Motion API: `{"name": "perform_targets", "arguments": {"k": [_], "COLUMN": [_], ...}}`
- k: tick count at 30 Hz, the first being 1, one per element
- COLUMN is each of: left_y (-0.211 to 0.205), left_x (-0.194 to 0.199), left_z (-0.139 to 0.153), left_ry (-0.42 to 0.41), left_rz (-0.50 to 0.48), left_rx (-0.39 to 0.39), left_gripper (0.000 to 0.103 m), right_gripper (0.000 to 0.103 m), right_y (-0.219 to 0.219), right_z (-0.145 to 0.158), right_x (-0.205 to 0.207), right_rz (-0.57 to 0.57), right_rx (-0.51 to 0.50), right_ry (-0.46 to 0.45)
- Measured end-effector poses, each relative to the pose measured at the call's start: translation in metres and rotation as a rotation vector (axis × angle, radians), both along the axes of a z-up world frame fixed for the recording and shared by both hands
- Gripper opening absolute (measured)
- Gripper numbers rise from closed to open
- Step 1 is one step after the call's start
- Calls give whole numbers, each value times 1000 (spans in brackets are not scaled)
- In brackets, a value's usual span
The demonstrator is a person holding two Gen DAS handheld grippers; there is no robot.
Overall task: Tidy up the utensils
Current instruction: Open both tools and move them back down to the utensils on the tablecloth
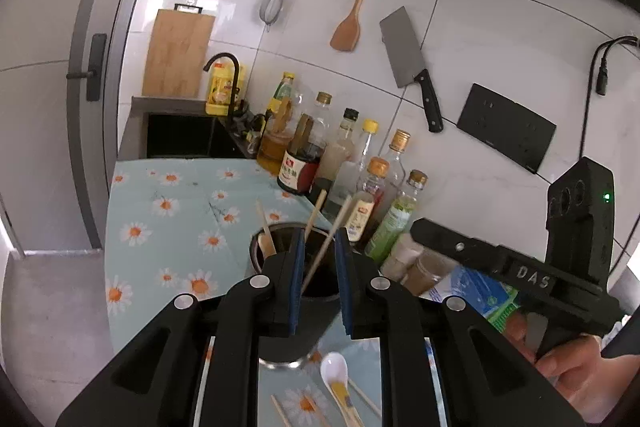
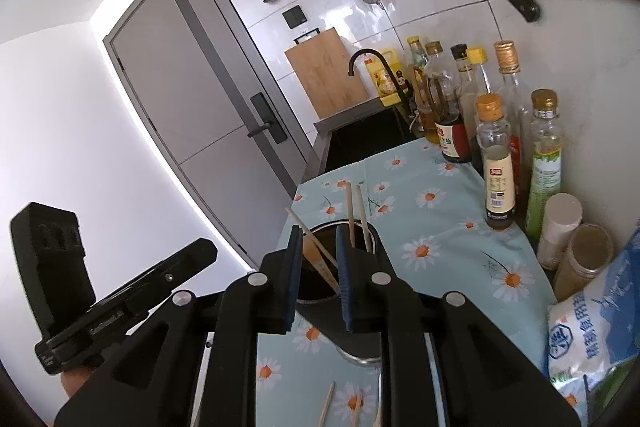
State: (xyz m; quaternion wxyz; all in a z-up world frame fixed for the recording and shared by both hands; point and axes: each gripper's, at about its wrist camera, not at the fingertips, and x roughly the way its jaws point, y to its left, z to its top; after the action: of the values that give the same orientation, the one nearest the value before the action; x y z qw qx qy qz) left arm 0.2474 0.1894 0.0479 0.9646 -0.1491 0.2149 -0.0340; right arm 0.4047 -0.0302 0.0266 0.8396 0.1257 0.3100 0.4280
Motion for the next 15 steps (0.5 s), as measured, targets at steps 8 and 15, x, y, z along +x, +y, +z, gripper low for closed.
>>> {"name": "perform_targets", "arguments": {"k": [8,15], "left_y": [-3,-8], "left_x": [-27,-46], "left_z": [-15,-38], "left_ry": [57,126], "left_rz": [-2,-17], "left_rx": [-37,-75], "left_gripper": [24,24], "right_gripper": [24,25], "right_y": [-26,-41], "right_z": [2,-18], "right_x": [-27,-46], "right_rz": [5,11], "right_rx": [-36,-120], "right_ry": [20,69]}}
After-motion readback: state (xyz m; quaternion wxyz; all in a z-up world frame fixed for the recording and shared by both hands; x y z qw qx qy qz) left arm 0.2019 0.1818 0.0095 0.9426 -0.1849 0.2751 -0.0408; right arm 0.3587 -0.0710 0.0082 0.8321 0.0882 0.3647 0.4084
